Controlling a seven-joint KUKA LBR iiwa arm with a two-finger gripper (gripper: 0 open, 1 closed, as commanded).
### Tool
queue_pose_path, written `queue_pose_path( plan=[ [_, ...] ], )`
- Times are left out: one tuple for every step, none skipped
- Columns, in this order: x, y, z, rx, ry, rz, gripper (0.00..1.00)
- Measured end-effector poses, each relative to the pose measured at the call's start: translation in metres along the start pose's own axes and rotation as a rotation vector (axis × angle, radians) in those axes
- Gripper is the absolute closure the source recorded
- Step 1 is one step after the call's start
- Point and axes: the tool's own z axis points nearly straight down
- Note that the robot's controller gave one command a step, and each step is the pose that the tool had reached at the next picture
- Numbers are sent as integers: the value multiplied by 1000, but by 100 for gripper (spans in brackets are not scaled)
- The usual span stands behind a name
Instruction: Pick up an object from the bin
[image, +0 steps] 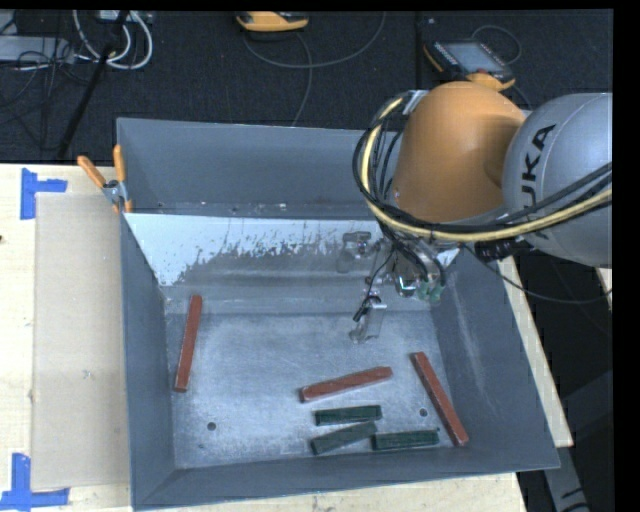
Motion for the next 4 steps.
queue_pose_path(
  plan=[
    [84, -1, 171, 0, 1, -122, 0],
    [84, -2, 165, 1, 9, -121, 100],
    [69, 12, 39, 0, -17, -218, 100],
    [79, 9, -22, 2, -13, -537, 100]
  ],
)
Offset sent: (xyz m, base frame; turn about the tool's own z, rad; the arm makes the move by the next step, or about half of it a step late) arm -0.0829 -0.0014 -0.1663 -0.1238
